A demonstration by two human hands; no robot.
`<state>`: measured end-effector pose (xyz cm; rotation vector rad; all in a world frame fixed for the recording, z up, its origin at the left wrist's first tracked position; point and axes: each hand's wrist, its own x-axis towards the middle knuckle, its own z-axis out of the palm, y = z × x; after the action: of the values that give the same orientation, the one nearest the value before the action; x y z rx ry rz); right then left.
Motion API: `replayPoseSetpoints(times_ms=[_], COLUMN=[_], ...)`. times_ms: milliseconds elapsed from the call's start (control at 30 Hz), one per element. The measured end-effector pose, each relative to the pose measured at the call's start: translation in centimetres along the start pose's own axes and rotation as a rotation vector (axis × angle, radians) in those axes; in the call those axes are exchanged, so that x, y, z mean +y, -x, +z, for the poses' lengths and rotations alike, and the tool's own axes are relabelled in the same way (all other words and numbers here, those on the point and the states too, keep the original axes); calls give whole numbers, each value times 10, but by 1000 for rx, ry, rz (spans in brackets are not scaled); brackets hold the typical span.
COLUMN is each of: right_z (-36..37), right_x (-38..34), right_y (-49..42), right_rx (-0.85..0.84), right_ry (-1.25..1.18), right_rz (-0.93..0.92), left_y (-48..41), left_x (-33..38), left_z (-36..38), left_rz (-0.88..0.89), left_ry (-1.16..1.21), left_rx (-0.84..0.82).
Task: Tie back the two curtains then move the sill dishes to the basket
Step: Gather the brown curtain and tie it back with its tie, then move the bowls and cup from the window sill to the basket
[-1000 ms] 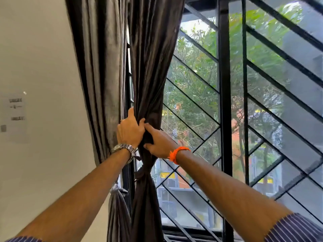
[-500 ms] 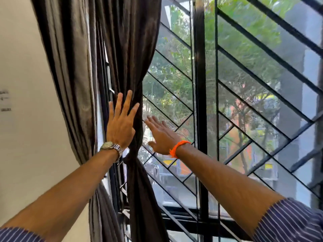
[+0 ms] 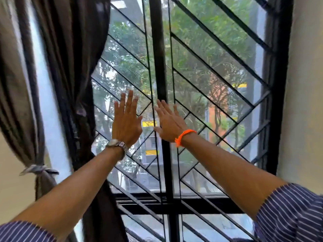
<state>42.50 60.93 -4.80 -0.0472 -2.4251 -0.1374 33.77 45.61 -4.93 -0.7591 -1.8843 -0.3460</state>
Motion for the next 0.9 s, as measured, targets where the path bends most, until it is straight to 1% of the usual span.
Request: replayPoseSetpoints(times_ms=[200, 400, 567, 733, 900], right_z=[6, 34, 71, 132, 190], right_x=[71, 113, 127, 123, 115], right_y=[38, 77, 97, 119, 147], right_rx=[-34, -128, -209, -264, -232], right_ry=[49, 70, 119, 108, 122], right_rz=[147, 239, 298, 351, 390], left_y=[10, 39, 66, 112, 163], left_x=[57, 94, 109, 117, 129], left_z=[40, 81, 126, 182, 225], left_rz=[63, 77, 90, 92, 129], left_ry=[40, 107, 168, 244, 326], left_rx=[-128, -239, -316, -417, -504])
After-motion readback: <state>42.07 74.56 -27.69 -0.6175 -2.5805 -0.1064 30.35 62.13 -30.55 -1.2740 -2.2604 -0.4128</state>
